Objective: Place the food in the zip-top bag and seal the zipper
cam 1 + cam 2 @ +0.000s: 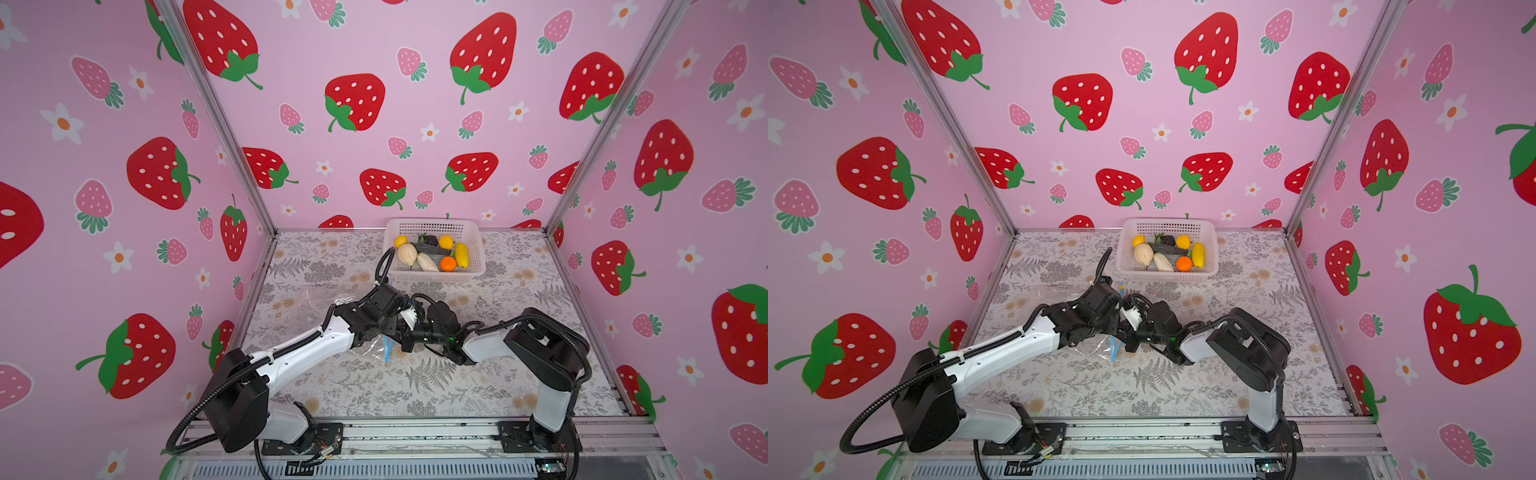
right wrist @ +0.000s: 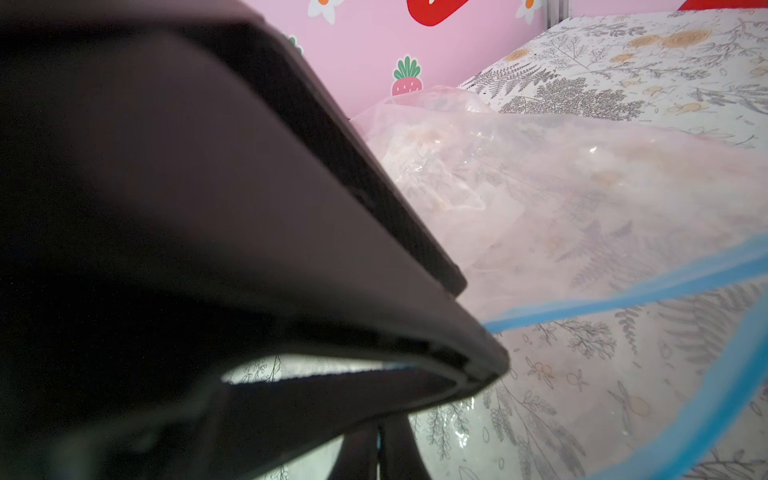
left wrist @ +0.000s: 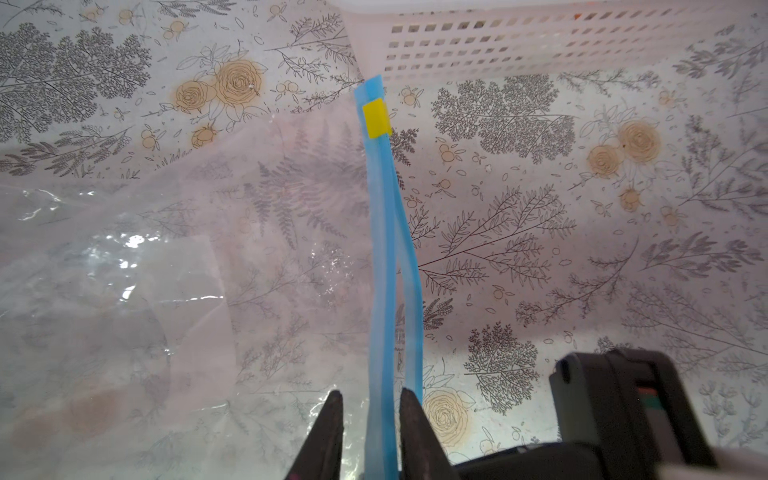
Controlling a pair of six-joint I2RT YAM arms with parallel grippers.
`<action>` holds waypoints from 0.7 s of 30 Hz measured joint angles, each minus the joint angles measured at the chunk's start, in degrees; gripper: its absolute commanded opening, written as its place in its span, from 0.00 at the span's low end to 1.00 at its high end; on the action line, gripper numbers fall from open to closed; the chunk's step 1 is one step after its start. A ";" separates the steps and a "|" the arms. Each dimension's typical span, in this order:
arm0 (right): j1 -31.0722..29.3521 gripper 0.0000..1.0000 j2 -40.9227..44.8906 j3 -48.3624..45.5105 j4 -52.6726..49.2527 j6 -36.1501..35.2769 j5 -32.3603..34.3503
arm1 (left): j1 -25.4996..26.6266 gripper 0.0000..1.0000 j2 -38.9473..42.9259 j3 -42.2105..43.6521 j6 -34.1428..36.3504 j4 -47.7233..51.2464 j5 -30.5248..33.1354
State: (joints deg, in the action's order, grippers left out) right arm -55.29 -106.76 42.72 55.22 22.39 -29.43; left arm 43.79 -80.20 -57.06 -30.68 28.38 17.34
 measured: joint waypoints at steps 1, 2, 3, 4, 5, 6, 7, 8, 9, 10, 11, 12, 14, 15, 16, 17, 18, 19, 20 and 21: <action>0.02 0.01 0.00 0.00 -0.02 0.02 0.00 | 0.04 0.20 0.00 0.00 -0.28 0.00 0.00; 0.02 0.01 0.00 0.00 -0.02 0.07 0.02 | 0.04 0.18 0.00 0.00 -0.50 0.02 0.00; 0.02 0.01 0.00 0.00 -0.02 0.11 0.02 | 0.04 0.16 0.00 0.00 -0.74 0.02 0.00; 0.02 0.01 0.00 0.00 -0.04 0.20 0.04 | 0.11 0.14 0.00 0.00 -0.85 0.02 0.00; 0.02 0.01 0.00 0.00 -0.04 0.24 0.04 | 0.11 0.13 0.00 0.00 -1.01 0.02 0.00; 0.02 0.02 0.00 0.00 -0.07 0.28 0.04 | 0.11 0.12 0.00 0.00 -1.14 0.02 0.02; 0.00 0.02 0.00 0.00 -0.07 0.31 0.02 | 0.13 0.11 0.00 0.00 -1.29 0.02 0.02; 0.00 0.02 -0.02 0.00 -0.09 0.31 0.02 | 0.15 0.09 0.00 0.00 -1.44 0.02 0.02; 0.00 0.02 -0.02 0.00 -0.11 0.37 0.02 | 0.15 0.08 0.00 0.00 -1.55 0.02 0.02; 0.00 0.02 -0.02 0.00 -0.11 0.44 0.02 | 0.17 0.07 0.00 0.00 -1.73 0.04 0.02; 0.00 0.03 -0.02 0.00 -0.13 0.48 0.02 | 0.20 0.07 0.00 0.00 -1.92 0.04 0.02; 0.00 0.03 -0.02 0.00 -0.15 0.48 0.02 | 0.22 0.07 0.00 0.00 -2.10 0.04 0.02; 0.02 0.04 -0.02 0.00 -0.22 0.50 0.02 | 0.26 0.01 0.00 0.00 -2.14 0.09 0.09; 0.00 0.04 -0.02 0.00 -0.24 0.61 0.02 | 0.26 0.01 0.00 0.00 -2.49 0.09 0.07; 0.00 0.05 -0.02 0.00 -0.26 0.68 0.00 | 0.28 0.00 0.00 0.00 -2.62 0.11 0.09; 0.00 0.05 -0.02 0.00 -0.26 0.72 0.00 | 0.31 0.00 0.00 0.00 -2.71 0.13 0.17; 0.00 0.05 -0.02 0.00 -0.26 0.72 0.00 | 0.31 0.00 0.00 0.00 -2.89 0.15 0.22; 0.00 0.06 -0.02 0.00 -0.26 0.76 0.00 | 0.33 0.00 0.00 0.00 -3.13 0.17 0.26; 0.00 0.07 -0.02 0.00 -0.28 0.85 -0.02 | 0.31 0.00 0.00 0.00 -3.32 0.22 0.31; 0.00 0.09 -0.02 0.00 -0.28 0.90 0.00 | 0.33 0.00 0.00 0.00 -3.63 0.24 0.46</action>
State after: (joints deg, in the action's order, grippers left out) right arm -55.29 -106.78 42.72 54.94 23.29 -29.43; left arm 44.12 -80.20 -57.06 -34.30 28.62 17.80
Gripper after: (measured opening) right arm 0.069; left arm 0.049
